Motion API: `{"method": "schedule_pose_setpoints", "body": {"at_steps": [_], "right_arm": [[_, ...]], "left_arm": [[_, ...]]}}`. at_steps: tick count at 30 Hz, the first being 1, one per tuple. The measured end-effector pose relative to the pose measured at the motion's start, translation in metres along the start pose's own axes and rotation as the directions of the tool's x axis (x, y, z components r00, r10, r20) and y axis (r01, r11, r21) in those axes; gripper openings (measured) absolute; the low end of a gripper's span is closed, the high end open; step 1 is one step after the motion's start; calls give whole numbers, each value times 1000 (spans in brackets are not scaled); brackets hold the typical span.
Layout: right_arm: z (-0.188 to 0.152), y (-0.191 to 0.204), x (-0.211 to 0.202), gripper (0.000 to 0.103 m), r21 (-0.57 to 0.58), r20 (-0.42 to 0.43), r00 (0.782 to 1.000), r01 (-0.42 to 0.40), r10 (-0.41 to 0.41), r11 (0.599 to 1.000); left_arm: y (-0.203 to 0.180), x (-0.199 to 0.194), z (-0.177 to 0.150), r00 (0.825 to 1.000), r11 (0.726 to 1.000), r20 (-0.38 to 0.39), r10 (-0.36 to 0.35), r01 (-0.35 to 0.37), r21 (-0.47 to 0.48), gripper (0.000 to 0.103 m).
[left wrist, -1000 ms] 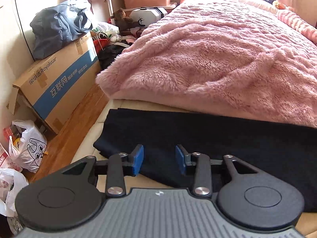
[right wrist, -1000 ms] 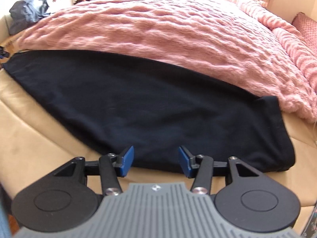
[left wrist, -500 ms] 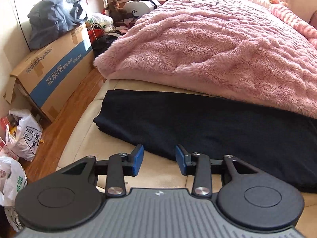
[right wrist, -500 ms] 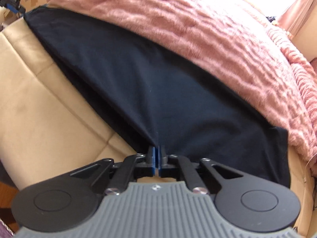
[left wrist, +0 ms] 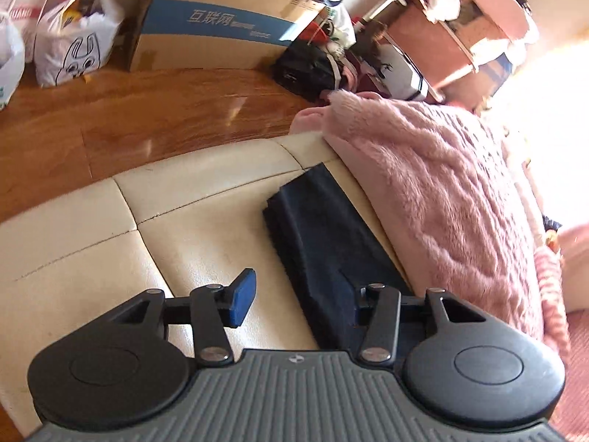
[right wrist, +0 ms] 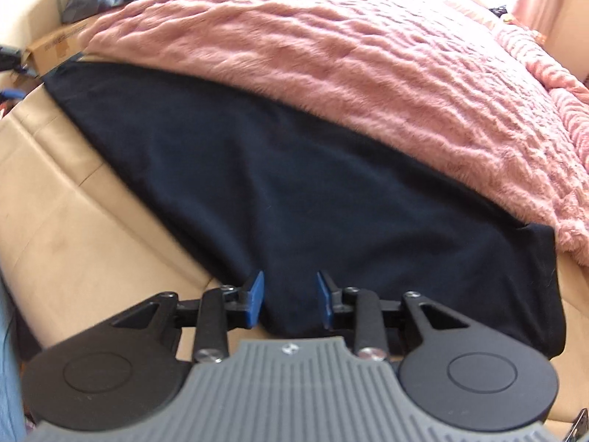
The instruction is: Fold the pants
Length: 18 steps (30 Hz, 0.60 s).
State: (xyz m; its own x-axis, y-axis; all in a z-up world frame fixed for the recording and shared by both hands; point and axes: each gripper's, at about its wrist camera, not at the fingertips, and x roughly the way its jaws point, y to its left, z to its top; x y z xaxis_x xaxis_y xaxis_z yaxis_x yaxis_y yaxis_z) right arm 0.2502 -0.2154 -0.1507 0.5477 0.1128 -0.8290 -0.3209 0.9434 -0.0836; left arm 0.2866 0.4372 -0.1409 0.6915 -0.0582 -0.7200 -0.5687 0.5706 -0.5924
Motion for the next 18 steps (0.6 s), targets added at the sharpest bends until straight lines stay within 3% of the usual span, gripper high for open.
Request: {"method": "schedule_pose_setpoints", "body": {"at_steps": [3, 10, 13, 15, 16, 18], "right_arm": [[15, -15, 19, 26, 42, -6, 999, 36, -36, 998], [25, -33, 47, 26, 77, -41, 997, 63, -60, 995], [23, -37, 53, 26, 85, -56, 996, 79, -74, 993], [22, -39, 56, 26, 87, -61, 995, 83, -77, 993], [21, -39, 57, 26, 87, -63, 995, 82, -77, 993], [19, -39, 57, 26, 83, -67, 995, 78, -72, 994]], "left_arm": [[9, 13, 1, 1000, 998, 15, -27, 28, -65, 57], [16, 36, 3, 995, 993, 60, -76, 81, -91, 56], [17, 43, 3, 994, 993, 83, -76, 83, -85, 43], [20, 47, 2, 994, 994, 104, -42, 52, -91, 17], [23, 49, 1, 994, 994, 105, -33, 44, -97, 11], [25, 47, 0, 992, 992, 116, -42, 55, -114, 10]]}}
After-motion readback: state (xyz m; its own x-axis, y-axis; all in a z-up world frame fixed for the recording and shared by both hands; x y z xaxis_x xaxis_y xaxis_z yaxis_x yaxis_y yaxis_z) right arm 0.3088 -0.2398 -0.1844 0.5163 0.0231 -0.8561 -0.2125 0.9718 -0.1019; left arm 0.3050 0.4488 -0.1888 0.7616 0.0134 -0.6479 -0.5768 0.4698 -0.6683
